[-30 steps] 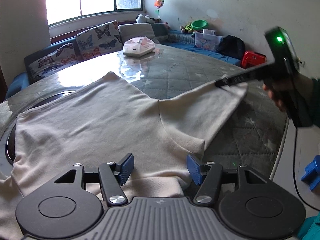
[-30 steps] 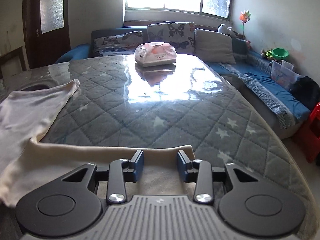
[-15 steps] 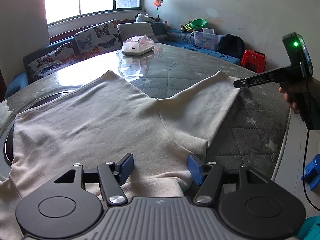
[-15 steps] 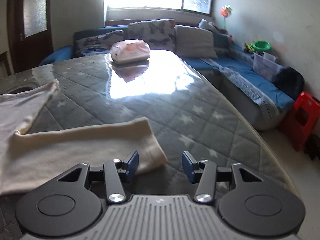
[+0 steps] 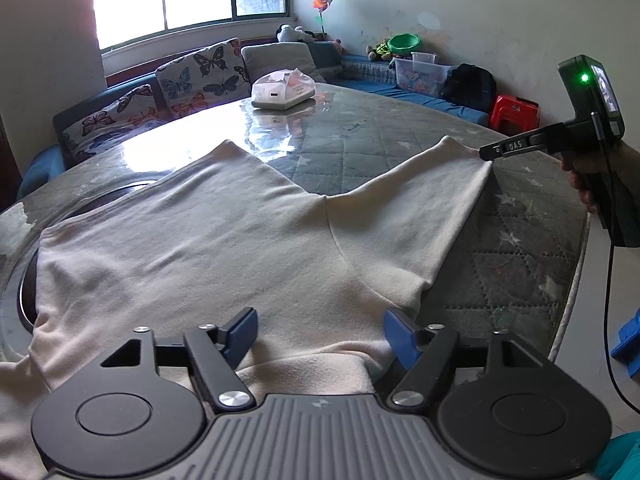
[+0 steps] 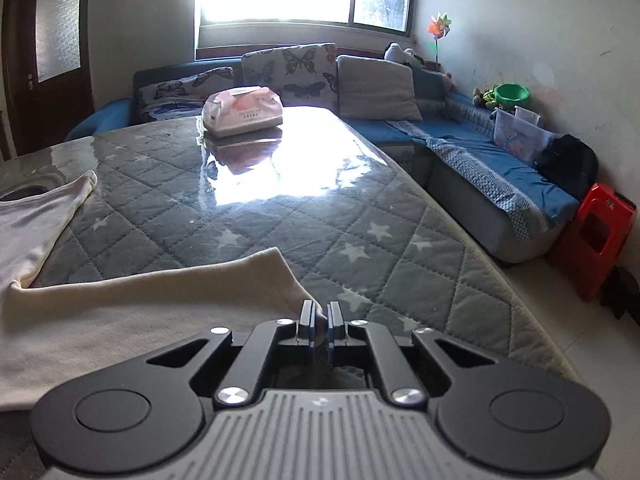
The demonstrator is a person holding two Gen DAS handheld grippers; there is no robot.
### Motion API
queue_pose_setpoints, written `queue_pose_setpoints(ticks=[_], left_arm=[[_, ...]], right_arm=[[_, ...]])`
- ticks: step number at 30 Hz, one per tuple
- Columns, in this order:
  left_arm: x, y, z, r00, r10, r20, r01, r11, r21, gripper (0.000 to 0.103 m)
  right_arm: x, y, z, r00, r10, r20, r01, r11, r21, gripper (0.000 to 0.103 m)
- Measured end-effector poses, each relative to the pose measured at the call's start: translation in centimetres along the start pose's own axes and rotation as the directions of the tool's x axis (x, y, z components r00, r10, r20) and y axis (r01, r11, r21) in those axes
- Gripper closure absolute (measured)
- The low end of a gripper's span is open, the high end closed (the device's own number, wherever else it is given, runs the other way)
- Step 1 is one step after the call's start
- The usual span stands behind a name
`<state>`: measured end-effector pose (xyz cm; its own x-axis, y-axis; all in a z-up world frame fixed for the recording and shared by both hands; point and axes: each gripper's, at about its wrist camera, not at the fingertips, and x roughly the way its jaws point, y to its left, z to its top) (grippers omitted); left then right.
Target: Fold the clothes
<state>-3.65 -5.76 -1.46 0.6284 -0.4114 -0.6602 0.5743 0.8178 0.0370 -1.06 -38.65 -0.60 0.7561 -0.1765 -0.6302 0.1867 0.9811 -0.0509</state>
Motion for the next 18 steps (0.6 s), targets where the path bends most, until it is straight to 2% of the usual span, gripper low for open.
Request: queue_pose_setpoints(ticks=[3,5,10,15,17,18], left_arm=[[-0.3,0.0,0.3,1.0,0.005,0.016,-0.005,1.0,0.0,0.02],[-0.5,0.1,0.6,1.0,0.005,0.031,-0.005,1.0,-0.008,0.011],[-0.7,0.2,0.9,0.998,0.023,0.055,-0.022,0.999,-0.027,0.0],[-1.0,0.6,0.9,0.997,0.039,0.065,-0.036,0.998,-0.046,0.0],[-1.0,0.7,0.8,0.998,0.035,0.061,-0.032,0.998,-0.061,0.0],[-1.0,0.7,0.8,0.998,0.034,0.056,-0.03,0.998,-0.063,0.0]], right_arm=[[-0.5,-0.4,0.0,1.0,0.024,0.005,-0.024,0.999,0.045,0.088],[-0.7,-0.7,-0.1,1.0,0.029,0.007,-0.03,0.997,0.064,0.075],[-0.6,-1.2,-0.6,0.998,0.061,-0.007,-0.059,0.992,0.11,0.075],[-0.5,-0.6,-1.1,0.997,0.072,-0.009,-0.07,0.992,0.105,0.076],[-0.5,-0.4,-1.1,0.997,0.079,-0.008,-0.078,0.991,0.107,0.09],[-0.6,-0.4,-1.0,0.997,0.082,-0.006,-0.081,0.991,0.111,0.091]])
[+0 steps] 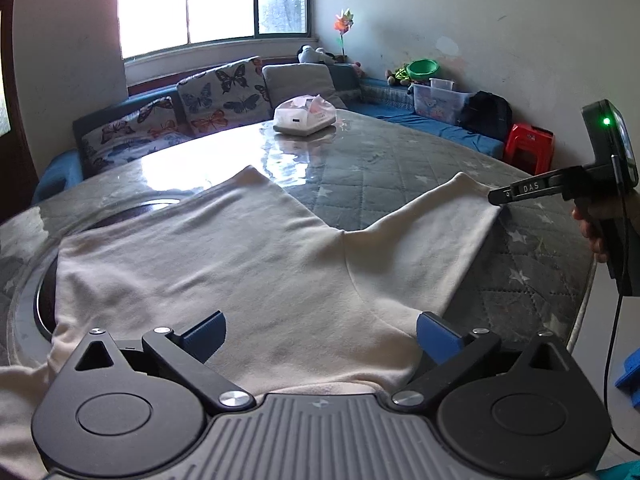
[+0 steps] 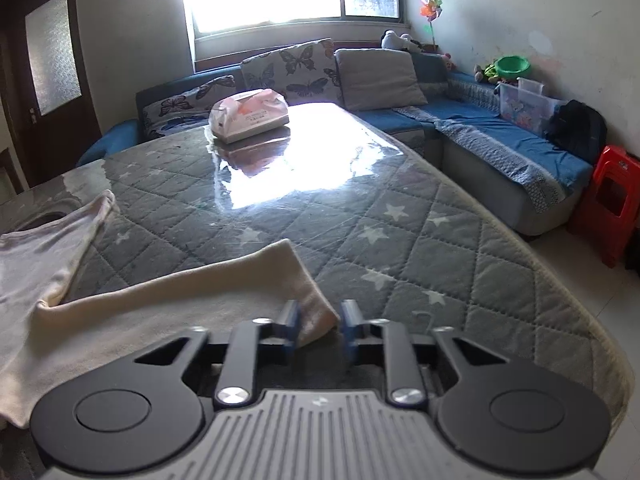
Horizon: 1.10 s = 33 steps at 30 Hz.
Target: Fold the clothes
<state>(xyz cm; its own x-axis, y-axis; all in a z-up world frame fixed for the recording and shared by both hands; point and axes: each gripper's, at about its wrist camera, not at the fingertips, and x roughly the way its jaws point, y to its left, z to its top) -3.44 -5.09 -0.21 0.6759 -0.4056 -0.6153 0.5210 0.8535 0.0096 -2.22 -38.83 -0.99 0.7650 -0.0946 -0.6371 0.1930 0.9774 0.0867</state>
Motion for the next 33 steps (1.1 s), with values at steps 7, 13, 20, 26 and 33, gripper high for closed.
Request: queue_pose_setpoints(ticks=[7,13,20,26,33], left_arm=[[0.5,-0.7,-0.1,1.0,0.024,-0.012,-0.024,0.999,0.03,0.0],[0.9,-1.6,0.0,0.999,0.033,-0.004,-0.033,0.998,0.06,0.0],[0.3,0.0,0.1,0.998,0.057,0.006,-0.057,0.998,0.009,0.0],[1.0,-0.3,-0.1,0.999,0.054,-0.006,-0.053,0.998,0.026,0.0],[1.3,-0.2,0.1,0.999,0.047,-0.009,-0.047,0.999,0.013,0.0]], right_arm=[[-2.4,1.3,1.3,0.997,0.048,0.059,-0.046,0.999,-0.026,0.096],[-5.0,3.7,3.1,0.986,0.125,0.111,-0.115,0.989,-0.095,0.097],[-7.4,6.1,5.9,0.965,0.206,0.165,-0.183,0.972,-0.145,0.098],[-8.4,7.4,7.2,0.959,0.221,0.18,-0.194,0.969,-0.155,0.098],[-4.4,4.8,3.9,0.995,0.064,0.082,-0.058,0.996,-0.075,0.077]])
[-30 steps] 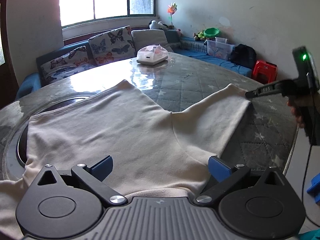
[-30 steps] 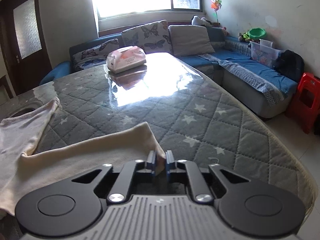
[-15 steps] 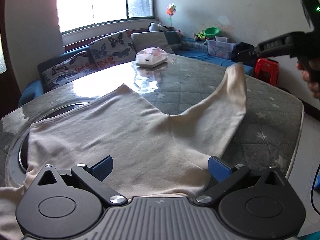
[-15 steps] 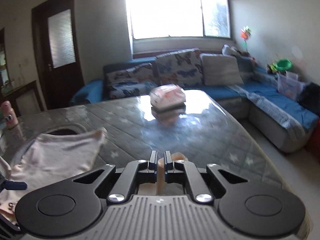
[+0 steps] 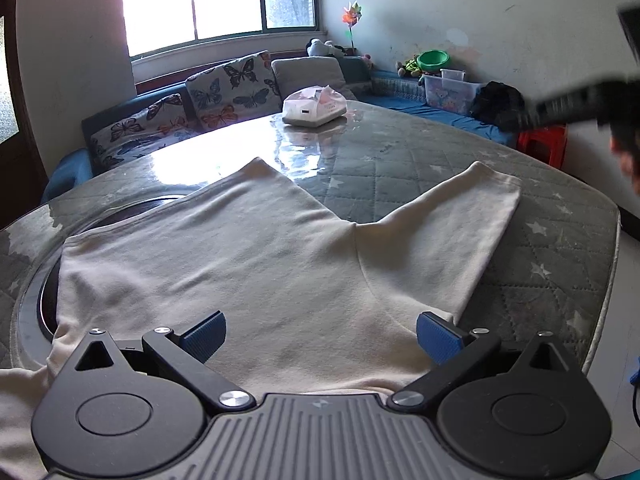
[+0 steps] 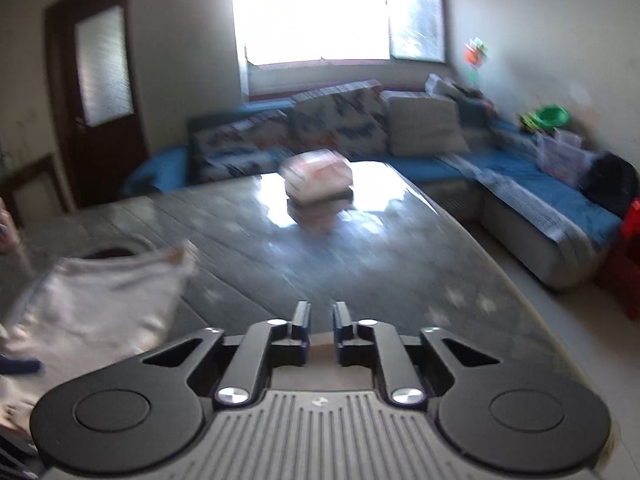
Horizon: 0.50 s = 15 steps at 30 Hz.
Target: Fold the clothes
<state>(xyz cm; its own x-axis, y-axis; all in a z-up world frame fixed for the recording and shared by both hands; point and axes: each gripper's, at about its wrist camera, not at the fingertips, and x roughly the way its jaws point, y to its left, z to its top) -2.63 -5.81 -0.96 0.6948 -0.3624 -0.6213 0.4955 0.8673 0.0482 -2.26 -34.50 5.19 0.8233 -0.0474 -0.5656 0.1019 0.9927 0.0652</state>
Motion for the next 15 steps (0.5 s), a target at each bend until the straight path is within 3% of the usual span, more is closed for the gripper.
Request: queue_pose_setpoints(ticks=[2,4,7,15], left_arm=[[0.0,0.2,0.1,1.0,-0.001,0.001,0.001,1.0,-0.013,0.0],[0.1,0.3,0.1,1.0,0.003,-0.001,-0.003,1.0,-0.025,0.0],[0.1,0.4,0.2,1.0,0.011,-0.004,-0.011,0.999,-0.038,0.0],[0.3,0.2,0.1,1.0,0.014,-0.01,-0.015,0.999,-0.042,0.0]], right_arm=[[0.8,-0.9,-1.2,0.999,-0.044,-0.021,0.044,0.999,0.02,0.064],[1.7,-1.6,-2.3,0.997,-0.07,-0.045,0.071,0.997,0.039,0.063],[2.8,-2.5,-3.8,0.993,-0.09,-0.076,0.095,0.993,0.065,0.054],[3.8,-2.7,-5.7,0.994,-0.095,-0.057,0.1,0.992,0.082,0.056]])
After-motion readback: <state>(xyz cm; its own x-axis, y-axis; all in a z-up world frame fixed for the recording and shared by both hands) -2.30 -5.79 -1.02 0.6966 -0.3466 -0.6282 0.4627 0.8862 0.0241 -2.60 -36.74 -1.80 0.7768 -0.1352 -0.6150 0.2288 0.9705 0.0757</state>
